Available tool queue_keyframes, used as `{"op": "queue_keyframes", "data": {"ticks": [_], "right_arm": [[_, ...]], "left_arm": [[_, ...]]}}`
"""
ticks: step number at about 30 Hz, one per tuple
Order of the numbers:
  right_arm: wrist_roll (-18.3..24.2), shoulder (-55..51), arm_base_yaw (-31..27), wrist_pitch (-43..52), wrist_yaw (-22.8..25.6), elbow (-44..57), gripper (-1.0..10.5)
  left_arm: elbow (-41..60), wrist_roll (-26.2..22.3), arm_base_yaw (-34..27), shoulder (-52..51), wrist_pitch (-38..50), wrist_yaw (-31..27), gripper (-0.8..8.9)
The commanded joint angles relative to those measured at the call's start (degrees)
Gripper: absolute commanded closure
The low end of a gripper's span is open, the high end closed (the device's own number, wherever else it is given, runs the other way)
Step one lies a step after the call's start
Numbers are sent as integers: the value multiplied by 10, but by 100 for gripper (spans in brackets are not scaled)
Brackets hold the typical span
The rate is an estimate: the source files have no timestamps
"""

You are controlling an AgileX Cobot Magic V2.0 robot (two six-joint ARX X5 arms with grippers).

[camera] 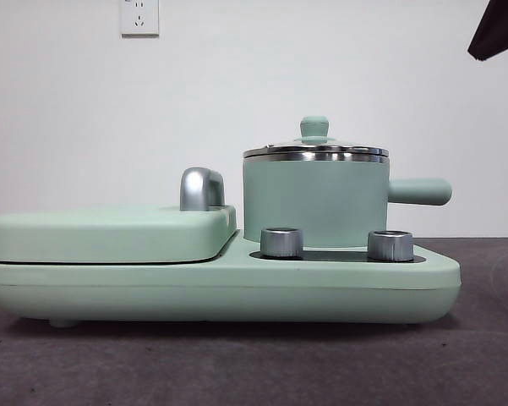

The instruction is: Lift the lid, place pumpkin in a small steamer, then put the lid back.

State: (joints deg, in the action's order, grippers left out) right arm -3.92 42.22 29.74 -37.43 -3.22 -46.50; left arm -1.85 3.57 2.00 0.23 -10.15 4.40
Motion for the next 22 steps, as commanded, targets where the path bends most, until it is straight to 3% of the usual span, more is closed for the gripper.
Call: {"op": "queue_keyframes", "data": {"ticks": [1,7,12,16,22], "right_arm": [[47,-27,-34,69,-2,39,927],[52,-158,-166,241,-4,209,927],[62,-279,-262,285,6,325,927],[62,-344,-296,286,7,381,927],[54,-408,-297,330,1,451,927]], "left_arm": [[11,-10,-1,0,-2,1,807],[11,-10,-1,0,-2,1,807],[11,-10,-1,0,-2,1,807],[11,-10,-1,0,-2,1,807],[11,-10,-1,0,-2,1,807]]}}
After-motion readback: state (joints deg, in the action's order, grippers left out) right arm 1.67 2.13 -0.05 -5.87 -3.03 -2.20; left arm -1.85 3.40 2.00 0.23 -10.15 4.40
